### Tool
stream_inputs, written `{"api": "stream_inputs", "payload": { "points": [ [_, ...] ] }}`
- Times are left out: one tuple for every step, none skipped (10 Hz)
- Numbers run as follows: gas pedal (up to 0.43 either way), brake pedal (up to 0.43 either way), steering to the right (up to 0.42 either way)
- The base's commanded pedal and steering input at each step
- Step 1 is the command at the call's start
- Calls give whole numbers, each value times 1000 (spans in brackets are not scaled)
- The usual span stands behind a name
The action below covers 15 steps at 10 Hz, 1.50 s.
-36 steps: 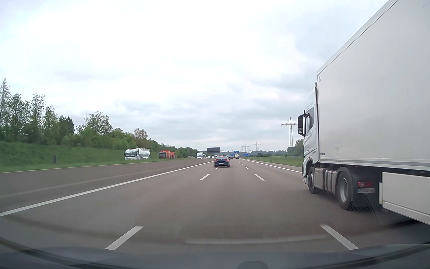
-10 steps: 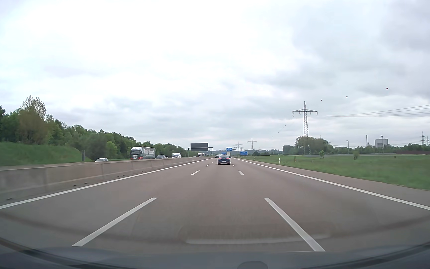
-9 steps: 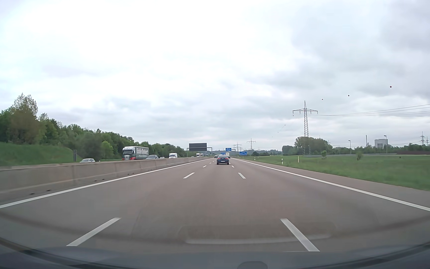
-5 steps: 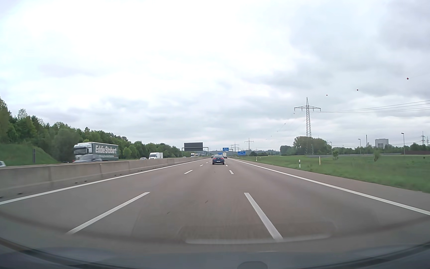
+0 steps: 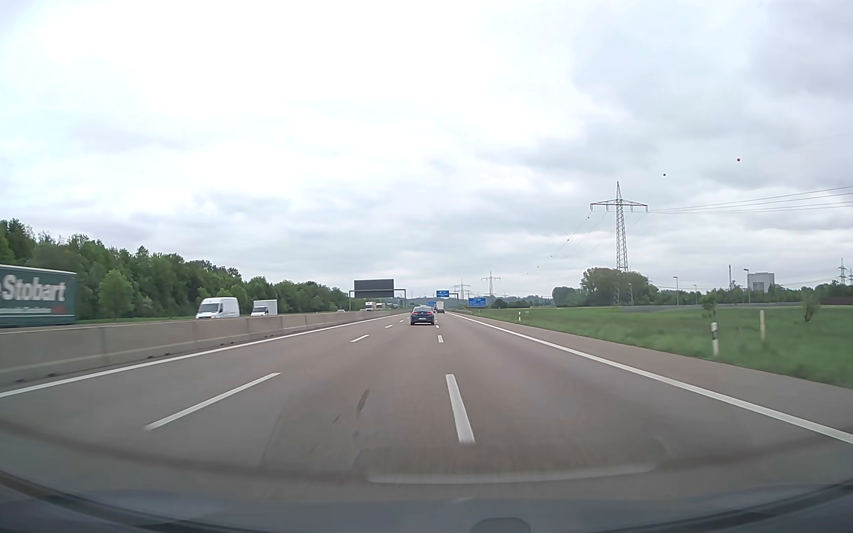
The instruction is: Follow the waypoints while adhering to traffic rules and regulations
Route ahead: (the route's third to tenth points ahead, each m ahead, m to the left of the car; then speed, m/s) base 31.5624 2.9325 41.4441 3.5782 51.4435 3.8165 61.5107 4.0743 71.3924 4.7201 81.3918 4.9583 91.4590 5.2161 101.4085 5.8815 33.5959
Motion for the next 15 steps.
{"api": "stream_inputs", "payload": {
  "points": [
    [398, 0, 1],
    [390, 0, 0],
    [390, 0, -1],
    [378, 0, -2],
    [370, 0, -3],
    [358, 0, -4],
    [350, 0, -5],
    [350, 0, -6],
    [339, 0, -6],
    [331, 0, -7],
    [319, 0, -7],
    [299, 0, -7],
    [280, 0, -7],
    [280, 0, -7],
    [268, 0, -6]
  ]
}}
